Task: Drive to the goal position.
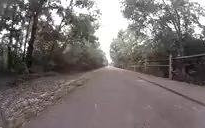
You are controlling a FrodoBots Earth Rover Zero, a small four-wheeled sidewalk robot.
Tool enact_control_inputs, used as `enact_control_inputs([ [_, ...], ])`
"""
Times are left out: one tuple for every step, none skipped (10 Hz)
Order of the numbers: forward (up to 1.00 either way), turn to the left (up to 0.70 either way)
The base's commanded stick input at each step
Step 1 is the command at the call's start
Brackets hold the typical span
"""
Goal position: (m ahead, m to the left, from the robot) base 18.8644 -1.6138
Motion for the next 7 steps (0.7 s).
enact_control_inputs([
  [0.70,0.00],
  [0.70,0.00],
  [0.70,0.00],
  [0.70,0.00],
  [0.70,0.00],
  [0.70,0.00],
  [0.70,0.00],
])
